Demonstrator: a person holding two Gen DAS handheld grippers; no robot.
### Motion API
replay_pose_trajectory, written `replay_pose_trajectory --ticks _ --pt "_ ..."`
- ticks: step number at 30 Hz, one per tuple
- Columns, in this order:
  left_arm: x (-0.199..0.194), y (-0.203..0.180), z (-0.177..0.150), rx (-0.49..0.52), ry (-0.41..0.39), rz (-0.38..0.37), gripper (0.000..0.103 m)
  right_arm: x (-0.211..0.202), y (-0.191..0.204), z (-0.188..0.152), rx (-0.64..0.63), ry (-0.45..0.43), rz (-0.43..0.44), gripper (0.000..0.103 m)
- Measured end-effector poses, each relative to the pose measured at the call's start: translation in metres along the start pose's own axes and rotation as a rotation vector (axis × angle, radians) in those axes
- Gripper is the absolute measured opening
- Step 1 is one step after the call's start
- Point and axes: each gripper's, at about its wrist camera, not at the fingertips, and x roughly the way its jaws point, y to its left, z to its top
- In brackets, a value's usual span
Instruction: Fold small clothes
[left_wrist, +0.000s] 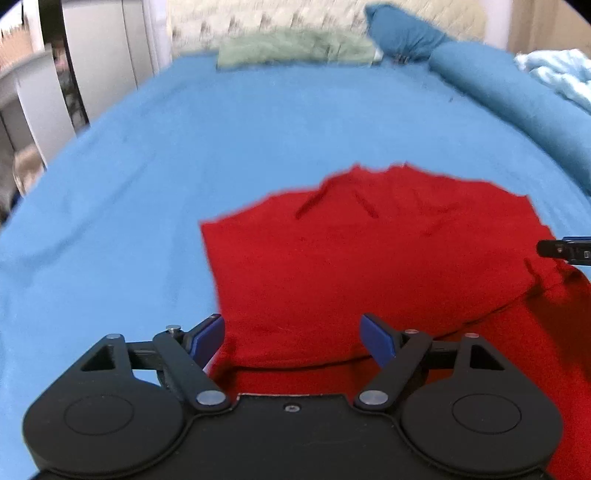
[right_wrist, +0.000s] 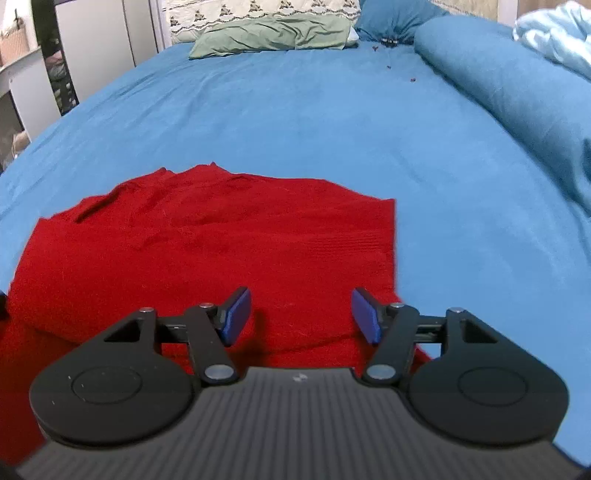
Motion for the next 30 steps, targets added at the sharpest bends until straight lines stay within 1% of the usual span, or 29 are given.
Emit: replay_pose_trajectory --ticks 2,3,4,6,7,8,12,19,22,25,28,29,30 --pt "0.019 0.002 -0.001 -0.049 0.042 0.003 0.084 0.011 -0.002 0.001 0.033 -0.005 0.002 0.086" --pt "0.028 0.004 -0.003 -0.076 0.061 0.001 0.084 0.015 -0.004 0.000 0.045 -0.008 -0.005 0.091" --pt "0.034 0.005 -0.005 -0.093 0.073 0.000 0.084 0.019 -0.007 -0.002 0.055 -0.009 -0.014 0.094" --pt "0.042 0.004 -0.010 -0.087 0.065 0.005 0.086 0.026 -0.011 -0.006 0.078 0.011 -0.013 0.094" --pt "0.043 0.002 -0.011 -0.074 0.056 0.013 0.087 0.033 -0.016 -0.010 0.097 0.030 0.004 0.095" --pt "0.044 0.000 -0.012 -0.066 0.053 0.018 0.087 0.037 -0.019 -0.015 0.102 0.028 0.022 0.095" --pt "0.044 0.002 -0.015 -0.080 0.026 0.029 0.087 0.035 -0.020 -0.020 0.064 -0.010 0.041 0.097" --pt "0.031 -0.004 -0.022 -0.093 -0.043 0.048 0.087 0.027 -0.027 -0.029 0.057 -0.072 0.085 0.097" --pt "0.007 -0.006 -0.026 -0.103 -0.092 0.051 0.087 0.001 -0.036 -0.031 0.096 -0.118 0.128 0.097" --pt "-0.039 -0.012 -0.030 -0.099 -0.146 0.051 0.087 -0.044 -0.041 -0.031 0.099 -0.170 0.137 0.097" --pt "-0.098 -0.020 -0.037 -0.102 -0.183 0.032 0.088 -0.110 -0.045 -0.034 0.086 -0.226 0.154 0.098" --pt "-0.119 -0.023 -0.041 -0.104 -0.191 0.022 0.089 -0.132 -0.045 -0.035 0.084 -0.241 0.154 0.099" --pt "-0.143 -0.025 -0.044 -0.106 -0.198 0.013 0.092 -0.157 -0.047 -0.037 0.080 -0.253 0.156 0.102"
